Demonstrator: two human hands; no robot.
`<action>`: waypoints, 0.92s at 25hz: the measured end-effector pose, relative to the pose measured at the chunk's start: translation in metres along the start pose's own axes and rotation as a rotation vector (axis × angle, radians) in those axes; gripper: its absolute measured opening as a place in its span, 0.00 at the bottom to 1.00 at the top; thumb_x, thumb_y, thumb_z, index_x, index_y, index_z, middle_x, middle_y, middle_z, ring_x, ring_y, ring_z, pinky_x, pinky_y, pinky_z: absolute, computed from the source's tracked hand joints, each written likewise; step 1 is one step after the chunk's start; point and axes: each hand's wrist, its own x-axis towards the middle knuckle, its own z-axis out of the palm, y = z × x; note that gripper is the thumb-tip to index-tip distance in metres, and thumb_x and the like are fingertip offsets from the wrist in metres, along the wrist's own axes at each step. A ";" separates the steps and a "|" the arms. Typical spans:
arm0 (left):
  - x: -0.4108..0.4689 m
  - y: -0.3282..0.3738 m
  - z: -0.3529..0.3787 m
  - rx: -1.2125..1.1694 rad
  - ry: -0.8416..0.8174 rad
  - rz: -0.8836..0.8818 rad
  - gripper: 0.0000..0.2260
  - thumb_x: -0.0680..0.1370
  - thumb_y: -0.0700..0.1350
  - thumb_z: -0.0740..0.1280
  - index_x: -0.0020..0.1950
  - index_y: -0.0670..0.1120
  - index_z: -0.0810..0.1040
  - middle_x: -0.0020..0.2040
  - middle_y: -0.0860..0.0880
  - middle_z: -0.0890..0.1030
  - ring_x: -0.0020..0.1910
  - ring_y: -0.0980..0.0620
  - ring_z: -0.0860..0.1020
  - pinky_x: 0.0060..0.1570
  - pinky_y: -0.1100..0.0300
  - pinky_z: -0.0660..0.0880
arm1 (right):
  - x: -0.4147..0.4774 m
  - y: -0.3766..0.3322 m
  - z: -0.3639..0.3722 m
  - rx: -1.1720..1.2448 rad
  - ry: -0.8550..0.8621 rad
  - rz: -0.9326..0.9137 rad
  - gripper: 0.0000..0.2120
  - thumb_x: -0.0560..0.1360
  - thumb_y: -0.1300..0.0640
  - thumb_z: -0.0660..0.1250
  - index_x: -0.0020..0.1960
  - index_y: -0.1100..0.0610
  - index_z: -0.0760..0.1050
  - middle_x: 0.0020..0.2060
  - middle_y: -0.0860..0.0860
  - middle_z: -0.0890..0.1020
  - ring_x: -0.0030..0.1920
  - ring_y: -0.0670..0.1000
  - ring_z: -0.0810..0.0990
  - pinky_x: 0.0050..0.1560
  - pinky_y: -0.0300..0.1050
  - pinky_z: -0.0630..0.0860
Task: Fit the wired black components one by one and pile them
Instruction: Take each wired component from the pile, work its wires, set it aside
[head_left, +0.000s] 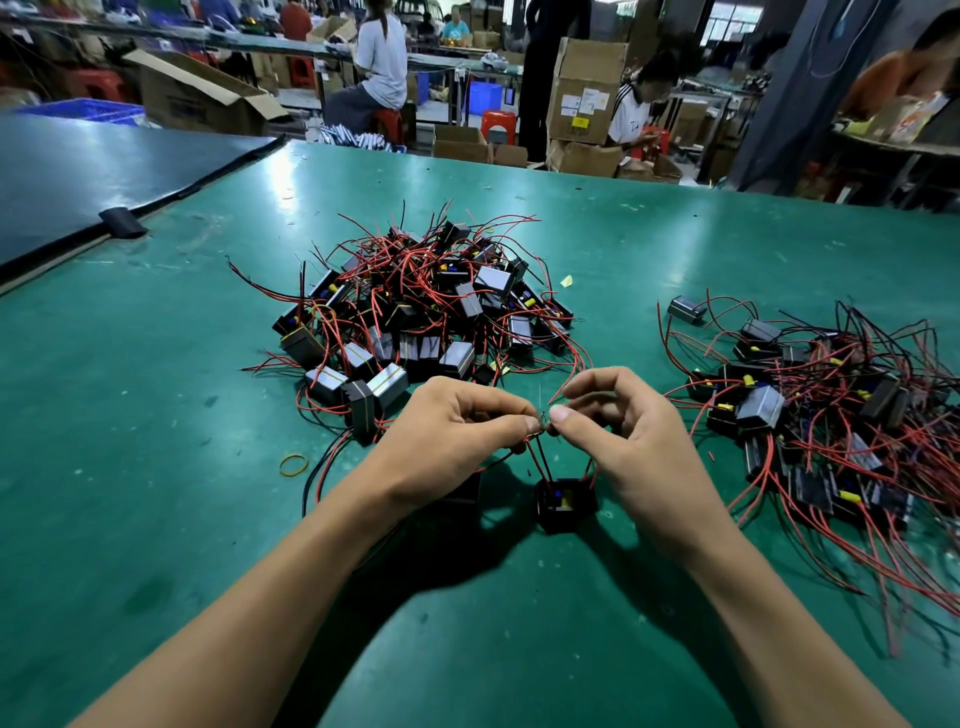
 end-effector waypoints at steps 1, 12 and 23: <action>0.000 0.000 0.000 0.000 -0.002 -0.002 0.04 0.76 0.40 0.72 0.42 0.43 0.86 0.32 0.51 0.81 0.28 0.61 0.71 0.31 0.70 0.66 | 0.000 0.001 -0.001 0.047 -0.003 0.022 0.06 0.75 0.63 0.72 0.49 0.55 0.78 0.40 0.51 0.83 0.43 0.47 0.81 0.49 0.40 0.77; -0.002 0.001 -0.001 0.004 0.007 -0.023 0.04 0.76 0.40 0.71 0.44 0.43 0.86 0.36 0.43 0.82 0.37 0.51 0.73 0.42 0.55 0.67 | -0.001 0.003 -0.008 -0.360 -0.065 -0.290 0.10 0.71 0.61 0.78 0.50 0.50 0.84 0.40 0.37 0.83 0.33 0.45 0.76 0.39 0.29 0.67; 0.000 0.000 0.002 -0.001 0.005 0.004 0.03 0.76 0.41 0.71 0.46 0.44 0.86 0.34 0.50 0.83 0.31 0.59 0.72 0.33 0.68 0.67 | 0.000 0.004 0.000 -0.110 -0.042 0.002 0.07 0.78 0.57 0.69 0.42 0.56 0.81 0.34 0.47 0.81 0.37 0.47 0.75 0.43 0.42 0.74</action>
